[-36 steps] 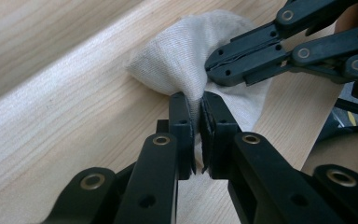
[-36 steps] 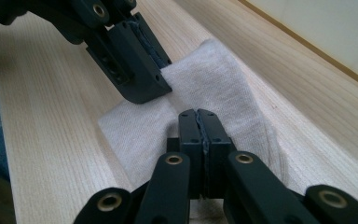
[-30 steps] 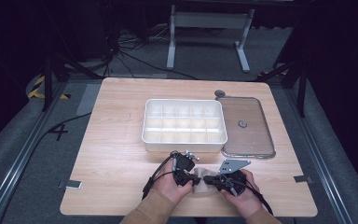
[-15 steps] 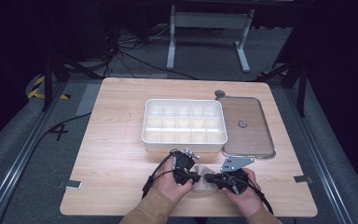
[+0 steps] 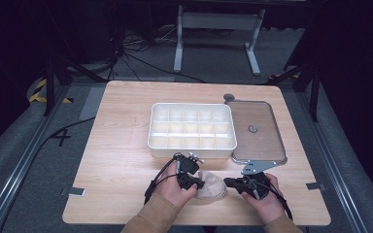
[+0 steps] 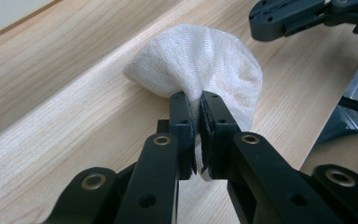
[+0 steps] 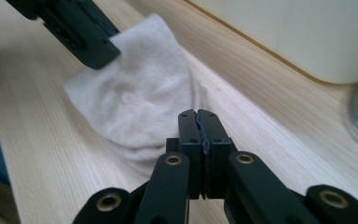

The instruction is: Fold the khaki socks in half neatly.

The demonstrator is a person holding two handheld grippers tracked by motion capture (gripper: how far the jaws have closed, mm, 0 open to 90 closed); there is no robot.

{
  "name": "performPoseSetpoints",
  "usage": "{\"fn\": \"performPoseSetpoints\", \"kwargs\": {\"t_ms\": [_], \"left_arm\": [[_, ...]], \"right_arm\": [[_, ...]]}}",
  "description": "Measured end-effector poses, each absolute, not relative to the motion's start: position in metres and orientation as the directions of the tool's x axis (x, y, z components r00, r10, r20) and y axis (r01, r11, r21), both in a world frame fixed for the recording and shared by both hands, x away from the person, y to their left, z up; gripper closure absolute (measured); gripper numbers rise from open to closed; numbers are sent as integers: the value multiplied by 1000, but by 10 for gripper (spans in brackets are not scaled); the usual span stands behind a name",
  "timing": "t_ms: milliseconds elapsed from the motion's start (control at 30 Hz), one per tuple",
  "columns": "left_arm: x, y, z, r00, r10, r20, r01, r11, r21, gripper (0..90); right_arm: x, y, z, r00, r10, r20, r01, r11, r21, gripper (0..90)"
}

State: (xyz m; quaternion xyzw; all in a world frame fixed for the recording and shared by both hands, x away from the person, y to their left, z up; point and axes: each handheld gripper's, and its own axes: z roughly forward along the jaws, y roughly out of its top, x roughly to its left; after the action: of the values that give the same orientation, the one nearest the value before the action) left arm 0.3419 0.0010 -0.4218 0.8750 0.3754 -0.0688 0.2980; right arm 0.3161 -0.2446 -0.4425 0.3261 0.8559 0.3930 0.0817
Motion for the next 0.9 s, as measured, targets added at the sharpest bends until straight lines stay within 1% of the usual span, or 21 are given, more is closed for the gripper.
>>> {"fn": "performPoseSetpoints", "kwargs": {"t_ms": [200, 233, 433, 600, 700, 900], "left_arm": [[340, 0, -420, 704, 609, -365, 705, -539, 461, 840], [340, 0, -419, 712, 605, -356, 697, -546, 465, 839], [339, -2, -417, 714, 605, -353, 694, -544, 471, 839], [338, -3, -416, 721, 595, -356, 687, -544, 482, 836], [337, -7, -416, 730, 583, -357, 677, -542, 498, 835], [335, -13, -417, 733, 581, -353, 673, -543, 502, 834]], "right_arm": [[318, -225, -452, -802, 587, 112, 479, 518, 709, 891], [318, -222, -453, -802, 586, 115, 479, 517, 710, 890], [317, -219, -453, -804, 579, 137, 483, 500, 718, 892], [316, -213, -456, -811, 573, 114, 469, 522, 713, 893], [316, -212, -457, -810, 575, 117, 472, 520, 712, 893], [314, -206, -460, -820, 559, 124, 460, 515, 723, 893]]}}
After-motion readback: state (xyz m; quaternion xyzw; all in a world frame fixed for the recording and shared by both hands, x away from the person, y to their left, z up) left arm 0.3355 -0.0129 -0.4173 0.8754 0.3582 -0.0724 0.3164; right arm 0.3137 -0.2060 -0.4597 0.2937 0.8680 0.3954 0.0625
